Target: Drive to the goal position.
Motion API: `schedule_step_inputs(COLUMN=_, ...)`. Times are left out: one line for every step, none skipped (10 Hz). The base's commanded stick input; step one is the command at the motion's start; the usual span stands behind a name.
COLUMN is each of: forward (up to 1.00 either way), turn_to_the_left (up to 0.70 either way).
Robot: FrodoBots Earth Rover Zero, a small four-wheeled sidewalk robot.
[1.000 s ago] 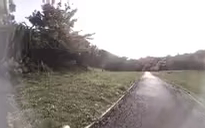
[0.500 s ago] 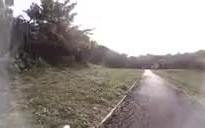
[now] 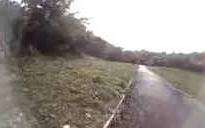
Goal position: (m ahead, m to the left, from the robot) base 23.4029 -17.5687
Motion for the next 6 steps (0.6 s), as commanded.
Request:
schedule_step_inputs(forward=0.70, turn_to_the_left=-0.35)
schedule_step_inputs(forward=0.70, turn_to_the_left=-0.35)
schedule_step_inputs(forward=0.70, turn_to_the_left=-0.35)
schedule_step_inputs(forward=0.70, turn_to_the_left=-0.35)
schedule_step_inputs(forward=0.70, turn_to_the_left=-0.35)
schedule_step_inputs(forward=0.70, turn_to_the_left=-0.35)
